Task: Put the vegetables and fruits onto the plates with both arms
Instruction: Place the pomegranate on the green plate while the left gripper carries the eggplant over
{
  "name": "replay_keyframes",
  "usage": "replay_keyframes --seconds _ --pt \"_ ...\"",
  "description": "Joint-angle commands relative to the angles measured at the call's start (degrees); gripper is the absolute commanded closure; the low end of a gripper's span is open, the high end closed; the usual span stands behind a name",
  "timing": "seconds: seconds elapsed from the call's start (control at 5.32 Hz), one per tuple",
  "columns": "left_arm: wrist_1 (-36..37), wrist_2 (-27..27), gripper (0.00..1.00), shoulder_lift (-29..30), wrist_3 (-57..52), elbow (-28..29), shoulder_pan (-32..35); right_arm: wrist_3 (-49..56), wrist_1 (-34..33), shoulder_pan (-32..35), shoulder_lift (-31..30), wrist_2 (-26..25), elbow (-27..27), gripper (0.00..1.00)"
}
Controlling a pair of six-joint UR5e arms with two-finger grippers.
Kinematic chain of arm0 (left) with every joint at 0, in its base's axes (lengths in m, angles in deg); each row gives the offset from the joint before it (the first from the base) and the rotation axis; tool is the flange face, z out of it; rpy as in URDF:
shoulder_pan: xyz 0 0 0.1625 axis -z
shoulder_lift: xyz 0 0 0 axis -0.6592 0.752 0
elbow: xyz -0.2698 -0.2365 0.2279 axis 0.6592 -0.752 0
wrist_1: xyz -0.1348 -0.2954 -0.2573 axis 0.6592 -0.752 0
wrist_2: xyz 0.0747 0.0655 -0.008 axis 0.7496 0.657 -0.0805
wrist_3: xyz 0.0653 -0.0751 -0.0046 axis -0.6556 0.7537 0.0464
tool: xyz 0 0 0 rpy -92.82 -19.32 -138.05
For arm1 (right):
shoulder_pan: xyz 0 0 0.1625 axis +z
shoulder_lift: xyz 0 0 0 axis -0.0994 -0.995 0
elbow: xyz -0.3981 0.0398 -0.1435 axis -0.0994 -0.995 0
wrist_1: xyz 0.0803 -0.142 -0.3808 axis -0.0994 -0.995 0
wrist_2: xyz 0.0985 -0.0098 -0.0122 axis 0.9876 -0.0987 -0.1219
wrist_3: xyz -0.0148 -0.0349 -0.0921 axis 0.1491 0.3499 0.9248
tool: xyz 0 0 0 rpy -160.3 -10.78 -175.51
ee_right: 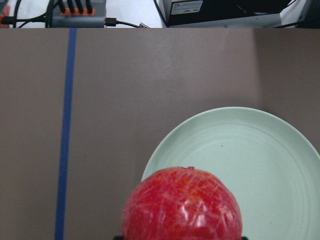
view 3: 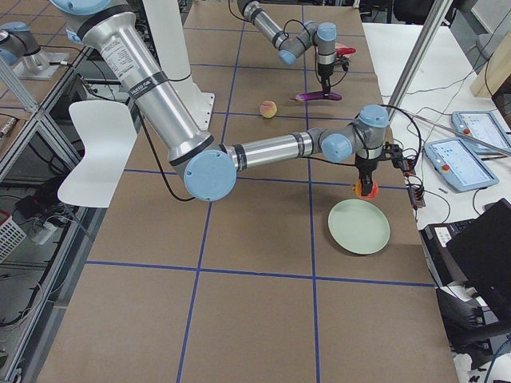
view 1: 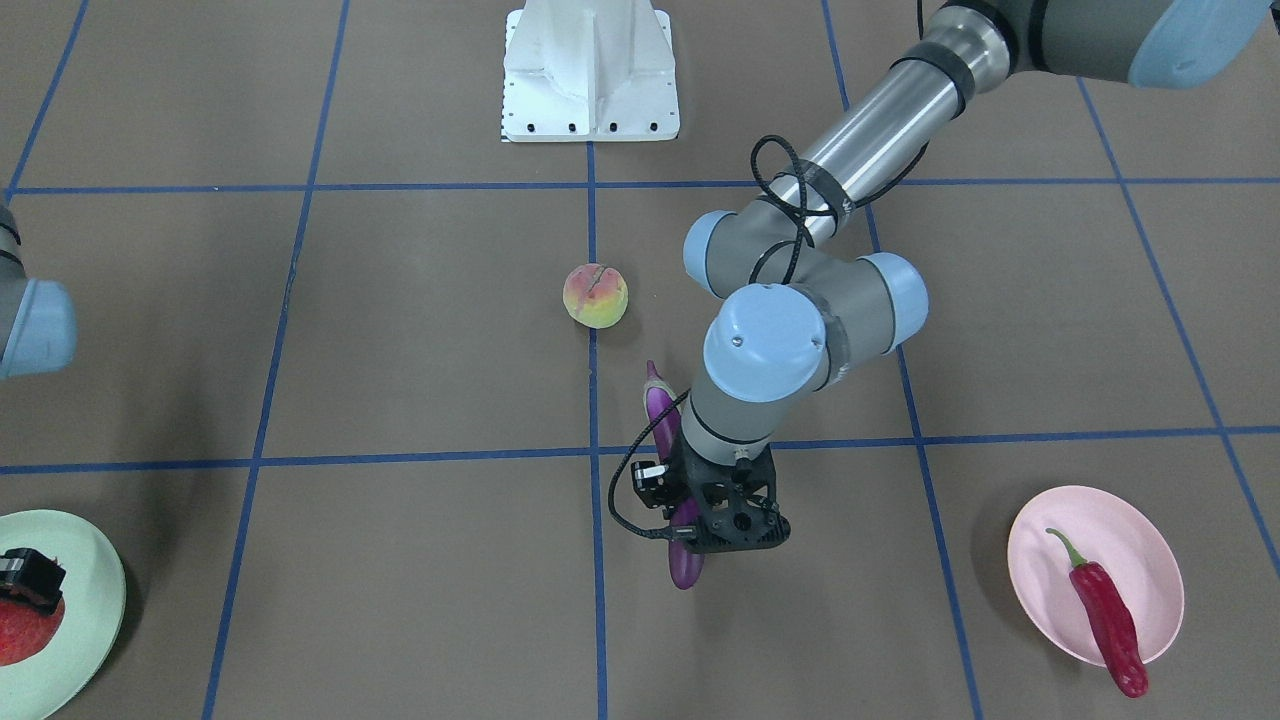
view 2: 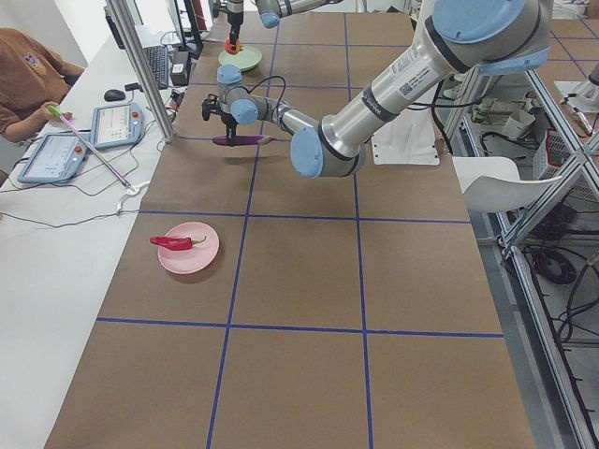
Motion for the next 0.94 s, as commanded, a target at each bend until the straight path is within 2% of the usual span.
replay_keyframes --seconds 0.0,0.19,0.38,0.56,0.75 --pt "8.95 -5.68 1.0 0.06 -9.76 -2.95 7.54 0.39 1.96 -0.84 -0.97 -0.56 -4.08 1.0" --pt "11.01 -6.58 1.0 -0.02 -14.95 -3.06 10.8 0.21 1.96 -2.42 -0.98 -0.65 -4.78 0.26" --pt "11.29 -6.33 1.0 -0.29 -19.79 -1.24 13.09 -0.05 1.87 -2.43 -0.46 0.13 -4.0 0.0" --pt "11.29 -6.06 1.0 -0.38 -24.97 1.48 15.12 -0.14 1.52 -2.17 -0.45 3.97 -2.43 0.0" --pt "11.21 -5.8 1.0 -1.51 -27.72 4.03 16.79 -0.23 -2.66 -1.47 -0.45 9.66 2.46 0.0"
